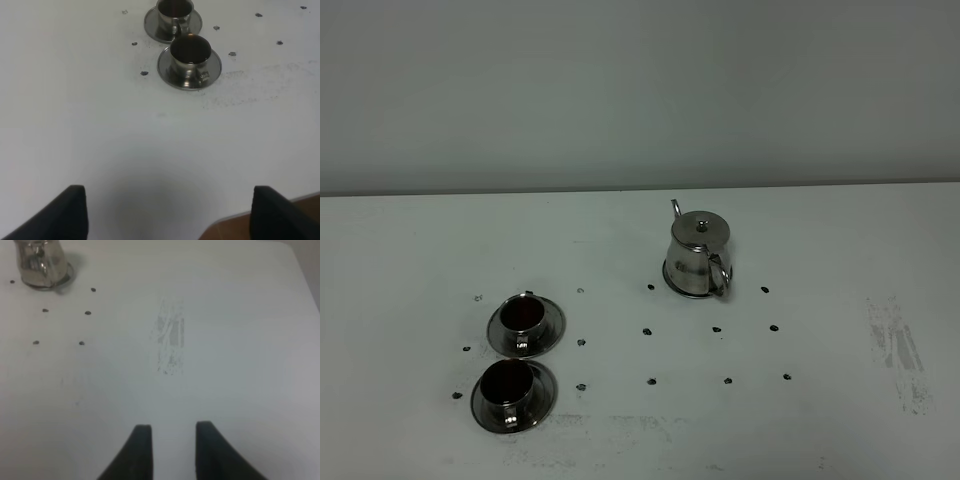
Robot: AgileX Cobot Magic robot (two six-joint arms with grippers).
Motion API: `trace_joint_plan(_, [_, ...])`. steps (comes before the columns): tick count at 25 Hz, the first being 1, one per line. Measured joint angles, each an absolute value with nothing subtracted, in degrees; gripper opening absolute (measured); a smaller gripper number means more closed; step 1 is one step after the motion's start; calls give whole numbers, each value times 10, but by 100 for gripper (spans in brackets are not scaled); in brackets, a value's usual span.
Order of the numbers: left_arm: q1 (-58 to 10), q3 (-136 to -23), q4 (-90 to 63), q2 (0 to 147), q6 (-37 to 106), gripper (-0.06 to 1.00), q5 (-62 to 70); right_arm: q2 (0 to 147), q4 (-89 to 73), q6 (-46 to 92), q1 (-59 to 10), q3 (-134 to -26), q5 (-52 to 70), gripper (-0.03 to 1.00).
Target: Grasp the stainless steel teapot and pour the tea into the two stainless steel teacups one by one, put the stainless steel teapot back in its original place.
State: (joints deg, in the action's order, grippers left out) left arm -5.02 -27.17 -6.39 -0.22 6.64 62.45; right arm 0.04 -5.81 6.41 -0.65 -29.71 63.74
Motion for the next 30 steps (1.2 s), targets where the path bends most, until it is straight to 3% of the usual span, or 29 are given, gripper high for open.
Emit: trace_joint_plan(30, [-50, -272, -64, -2, 66, 66, 625, -3, -61, 64, -7, -296, 638, 20])
